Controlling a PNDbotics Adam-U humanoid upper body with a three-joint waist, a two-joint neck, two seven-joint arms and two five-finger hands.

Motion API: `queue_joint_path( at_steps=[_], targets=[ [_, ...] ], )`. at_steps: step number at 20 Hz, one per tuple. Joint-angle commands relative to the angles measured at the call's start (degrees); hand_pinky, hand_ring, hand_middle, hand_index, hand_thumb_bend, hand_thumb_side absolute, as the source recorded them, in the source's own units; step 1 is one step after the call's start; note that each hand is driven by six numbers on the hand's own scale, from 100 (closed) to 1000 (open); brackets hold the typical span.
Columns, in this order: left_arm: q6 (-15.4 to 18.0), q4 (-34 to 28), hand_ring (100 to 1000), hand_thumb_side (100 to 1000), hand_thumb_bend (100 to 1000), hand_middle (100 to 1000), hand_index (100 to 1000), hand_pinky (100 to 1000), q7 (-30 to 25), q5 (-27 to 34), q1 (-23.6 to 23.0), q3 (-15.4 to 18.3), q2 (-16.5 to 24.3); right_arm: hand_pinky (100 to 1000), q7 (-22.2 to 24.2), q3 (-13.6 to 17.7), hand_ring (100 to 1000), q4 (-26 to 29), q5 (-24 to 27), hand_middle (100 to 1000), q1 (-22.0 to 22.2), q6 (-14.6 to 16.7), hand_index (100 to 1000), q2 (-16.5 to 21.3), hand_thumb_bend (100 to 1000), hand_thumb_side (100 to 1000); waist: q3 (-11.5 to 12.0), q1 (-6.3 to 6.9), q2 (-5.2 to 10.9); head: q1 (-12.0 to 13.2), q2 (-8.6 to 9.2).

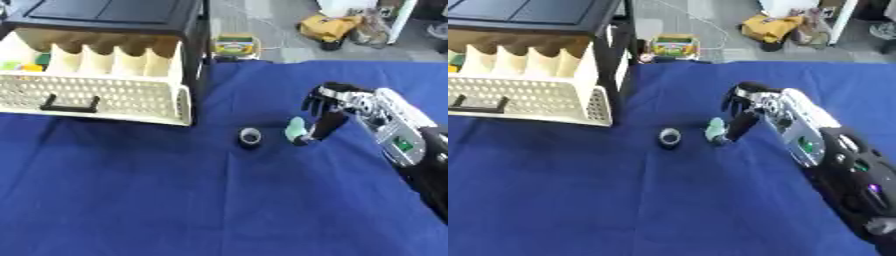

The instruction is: Pick up objects from table and place into drawer.

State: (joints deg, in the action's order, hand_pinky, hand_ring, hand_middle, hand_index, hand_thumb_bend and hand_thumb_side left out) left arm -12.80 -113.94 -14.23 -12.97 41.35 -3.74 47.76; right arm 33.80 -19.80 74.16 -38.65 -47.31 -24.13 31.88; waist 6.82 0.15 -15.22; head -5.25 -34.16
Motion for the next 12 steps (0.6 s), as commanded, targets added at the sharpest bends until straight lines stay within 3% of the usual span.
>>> queue_joint_path(
  at_steps=[1, 12],
  targets=[
    [0.12, -0.65, 100, 608, 100, 100, 744, 100, 0.41, -0.04, 0.46, 0.37, 1.03, 496, -0.14, 0.33, 610, -0.01, 0.50, 590, -0.58, -0.56, 746, 0.49, 623, 234, 0.19, 0.09, 0.83, -0.28, 0.67],
    [0.29, -0.65, 100, 608, 100, 100, 734, 100, 0.74, 0.02, 0.51, 0.15, 0.69, 478, -3.79, 0.43, 604, -2.87, -0.13, 583, -1.17, -2.85, 723, -1.33, 571, 254, 0.76, 0.01, 0.42, -0.38, 1.29]
  ],
)
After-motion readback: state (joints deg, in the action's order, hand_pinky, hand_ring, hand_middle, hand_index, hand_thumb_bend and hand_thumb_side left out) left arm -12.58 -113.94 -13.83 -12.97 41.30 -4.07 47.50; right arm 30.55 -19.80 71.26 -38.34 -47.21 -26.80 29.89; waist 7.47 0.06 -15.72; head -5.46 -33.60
